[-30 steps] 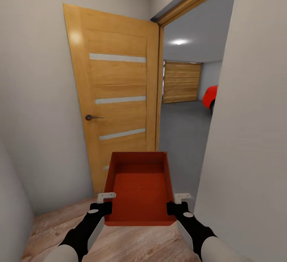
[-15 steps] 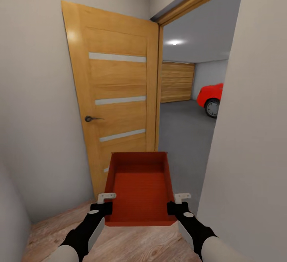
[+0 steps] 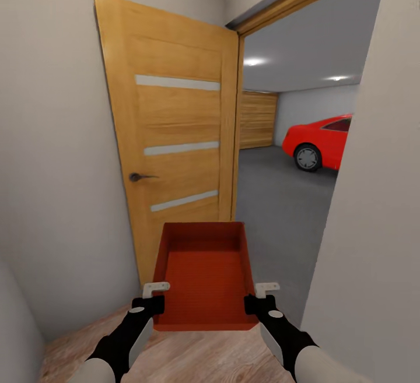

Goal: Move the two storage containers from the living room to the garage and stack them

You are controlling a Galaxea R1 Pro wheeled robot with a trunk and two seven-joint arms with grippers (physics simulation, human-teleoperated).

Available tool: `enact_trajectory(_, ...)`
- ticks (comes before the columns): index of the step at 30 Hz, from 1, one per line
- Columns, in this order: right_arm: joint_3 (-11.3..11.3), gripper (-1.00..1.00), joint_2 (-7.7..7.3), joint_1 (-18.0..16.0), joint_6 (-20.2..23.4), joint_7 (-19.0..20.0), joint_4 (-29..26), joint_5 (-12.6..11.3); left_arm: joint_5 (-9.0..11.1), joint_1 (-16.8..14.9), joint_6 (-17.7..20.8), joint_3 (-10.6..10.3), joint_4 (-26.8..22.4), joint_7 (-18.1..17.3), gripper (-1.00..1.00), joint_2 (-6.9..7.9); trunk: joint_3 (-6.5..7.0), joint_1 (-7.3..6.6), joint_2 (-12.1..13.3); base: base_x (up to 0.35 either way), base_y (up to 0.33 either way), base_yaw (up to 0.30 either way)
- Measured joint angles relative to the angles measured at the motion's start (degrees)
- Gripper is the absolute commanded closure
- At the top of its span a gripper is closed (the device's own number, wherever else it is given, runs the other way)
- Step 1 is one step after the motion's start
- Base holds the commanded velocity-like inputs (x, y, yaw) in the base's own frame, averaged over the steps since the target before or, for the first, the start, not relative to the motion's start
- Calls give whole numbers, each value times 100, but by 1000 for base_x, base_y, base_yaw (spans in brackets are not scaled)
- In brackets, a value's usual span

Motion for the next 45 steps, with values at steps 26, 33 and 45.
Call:
enact_trajectory(26,-24,100,-2,-2,0,19,1,-4,5,1,71,-46,-63,39,100,7,0,1,0,52,81,-272)
enact_trajectory(33,4,100,1,-2,-1,-4,4,-1,-5,2,-3,8,2,-5,100,0,0,-1,0,181,0,-23)
enact_trajectory(45,11,100,2,0,-1,-11,2,2,-8,0,-30,25,28,-16,100,-4,0,-2,0,315,53,-59)
